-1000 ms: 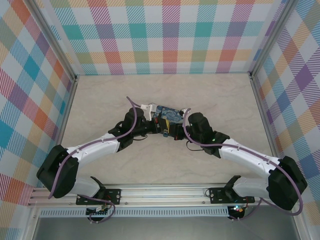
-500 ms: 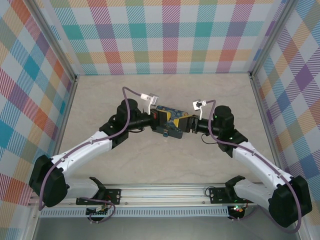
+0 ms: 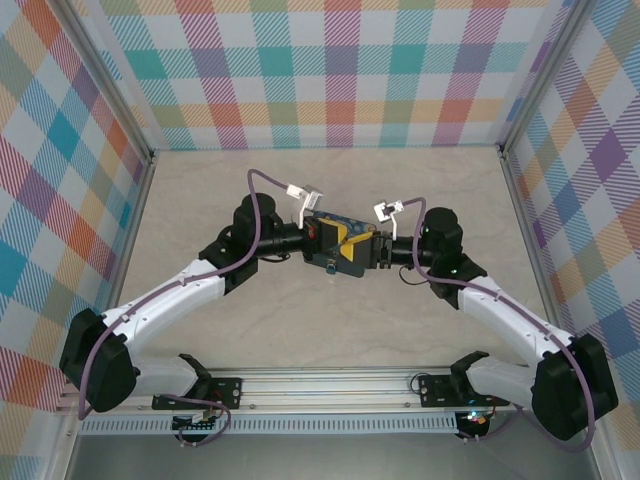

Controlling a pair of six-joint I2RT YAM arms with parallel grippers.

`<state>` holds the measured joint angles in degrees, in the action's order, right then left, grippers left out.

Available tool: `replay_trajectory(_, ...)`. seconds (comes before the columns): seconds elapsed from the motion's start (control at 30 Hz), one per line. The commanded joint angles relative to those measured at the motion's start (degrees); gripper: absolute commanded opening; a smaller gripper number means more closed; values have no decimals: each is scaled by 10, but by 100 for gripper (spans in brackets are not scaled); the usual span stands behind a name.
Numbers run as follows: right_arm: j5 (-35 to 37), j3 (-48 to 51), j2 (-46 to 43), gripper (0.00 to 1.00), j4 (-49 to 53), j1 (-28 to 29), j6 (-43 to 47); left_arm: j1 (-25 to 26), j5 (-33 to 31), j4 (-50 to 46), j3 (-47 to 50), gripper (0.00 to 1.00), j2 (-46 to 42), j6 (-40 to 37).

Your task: Unlock a padlock with a key

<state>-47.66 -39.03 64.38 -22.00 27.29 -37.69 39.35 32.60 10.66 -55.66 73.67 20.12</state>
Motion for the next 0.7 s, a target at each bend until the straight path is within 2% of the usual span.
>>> replay_trajectory(0.0,-7,-20,7,49,-35,-2,-2,5,17,23,-7,0,2,6)
replay_trajectory(0.43,46,-8,5,17,-45,-2,-6,5,18,24,-3,0,1,6)
replay_trajectory(0.67,40,-6,3,4,-34,-1,2,5,1,24,-1,0,-1,8)
